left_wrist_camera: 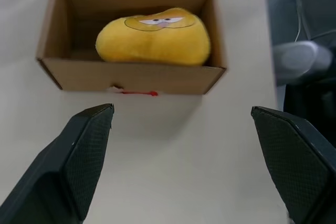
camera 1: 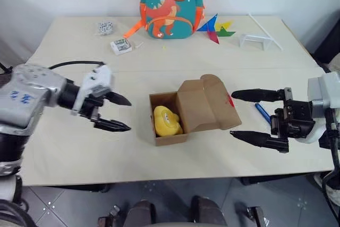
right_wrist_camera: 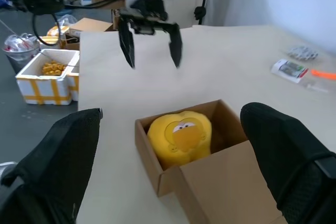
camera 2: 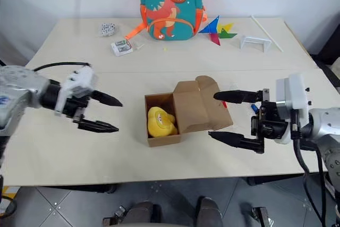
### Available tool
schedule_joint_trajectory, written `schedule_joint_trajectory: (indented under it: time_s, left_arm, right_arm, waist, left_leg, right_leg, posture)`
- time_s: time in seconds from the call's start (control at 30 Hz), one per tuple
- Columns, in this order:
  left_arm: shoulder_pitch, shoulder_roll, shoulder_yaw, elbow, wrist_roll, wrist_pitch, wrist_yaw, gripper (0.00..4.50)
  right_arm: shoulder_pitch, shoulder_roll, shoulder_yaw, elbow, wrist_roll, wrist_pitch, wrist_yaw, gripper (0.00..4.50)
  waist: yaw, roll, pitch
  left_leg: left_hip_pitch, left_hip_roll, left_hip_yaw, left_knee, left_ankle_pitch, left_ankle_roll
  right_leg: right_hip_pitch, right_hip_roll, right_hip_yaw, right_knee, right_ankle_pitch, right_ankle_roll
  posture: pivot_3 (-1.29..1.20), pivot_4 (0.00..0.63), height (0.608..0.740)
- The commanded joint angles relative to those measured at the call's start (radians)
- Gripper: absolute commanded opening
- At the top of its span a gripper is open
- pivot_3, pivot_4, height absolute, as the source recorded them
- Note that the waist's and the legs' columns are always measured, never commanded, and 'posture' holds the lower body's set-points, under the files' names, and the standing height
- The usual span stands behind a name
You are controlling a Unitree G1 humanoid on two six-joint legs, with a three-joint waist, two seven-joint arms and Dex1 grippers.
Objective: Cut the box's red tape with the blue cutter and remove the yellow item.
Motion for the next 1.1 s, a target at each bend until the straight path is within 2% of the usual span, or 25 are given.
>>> schedule_joint_trajectory:
  time_s: [0.03, 0.13, 0.2, 0.47, 0.67, 0.77, 1.1]
  left_arm:
    - [-0.143, -0.129, -0.117, -0.043, 0.062, 0.045, 0.046, 4.45]
    - [-0.189, -0.226, -0.141, -0.007, 0.069, 0.065, 0.080, 4.45]
    - [-0.204, -0.287, -0.168, 0.036, 0.112, 0.018, 0.117, 4.45]
    - [-0.201, -0.275, -0.274, 0.129, 0.254, -0.129, 0.071, 4.45]
    - [-0.202, -0.332, -0.314, 0.226, 0.317, -0.193, 0.047, 4.45]
    - [-0.204, -0.357, -0.322, 0.294, 0.355, -0.235, 0.050, 3.87]
    - [-0.208, -0.394, -0.271, 0.317, 0.355, -0.274, 0.036, 1.00]
  right_arm:
    - [-0.008, 0.013, 0.019, -0.052, 0.005, -0.008, -0.017, 4.50]
    - [0.005, 0.029, 0.019, -0.077, 0.015, -0.001, -0.055, 4.50]
    - [0.029, 0.047, 0.011, -0.106, 0.032, 0.009, -0.096, 4.50]
    - [0.090, 0.041, -0.025, -0.163, 0.088, 0.041, -0.174, 4.50]
    - [0.126, 0.034, -0.049, -0.170, 0.093, 0.042, -0.176, 4.50]
    - [0.135, 0.034, -0.063, -0.170, 0.094, 0.038, -0.178, 4.50]
    - [0.140, 0.041, -0.063, -0.163, 0.069, 0.026, -0.182, 4.50]
  waist:
    - [0.012, -0.004, 0.002]
    - [0.014, -0.005, 0.003]
    - [0.015, -0.005, 0.003]
    - [0.005, -0.005, 0.003]
    - [0.023, -0.005, 0.003]
    - [0.026, -0.005, 0.003]
    - [0.027, -0.005, 0.003]
  left_leg:
    - [-0.002, 0.000, 0.000, 0.002, 0.000, 0.000]
    - [-0.003, 0.000, -0.001, 0.004, -0.001, 0.001]
    - [-0.003, 0.000, -0.001, 0.003, -0.001, 0.001]
    - [-0.002, 0.000, -0.001, 0.003, -0.001, 0.001]
    - [-0.003, 0.000, -0.001, 0.005, -0.001, 0.001]
    - [-0.002, 0.000, -0.001, 0.005, -0.001, 0.001]
    - [-0.003, 0.000, -0.001, 0.007, -0.001, 0.001]
  right_leg:
    - [0.000, 0.000, 0.000, -0.001, 0.000, 0.000]
    - [0.000, 0.000, 0.001, -0.002, 0.000, 0.001]
    - [0.000, 0.000, 0.000, -0.001, 0.000, 0.001]
    - [0.000, 0.000, 0.000, -0.001, 0.000, 0.000]
    - [0.001, 0.000, 0.000, -0.001, 0.000, 0.000]
    - [0.001, 0.000, 0.000, -0.001, 0.000, 0.000]
    - [0.001, 0.000, 0.000, 0.000, 0.000, 0.000]
  posture:
    - [0.00, 0.150, 0.740]
    - [0.00, 0.150, 0.740]
    - [0.00, 0.150, 0.740]
    - [0.00, 0.150, 0.740]
    - [0.00, 0.150, 0.740]
    - [0.00, 0.150, 0.740]
    - [0.00, 0.150, 0.740]
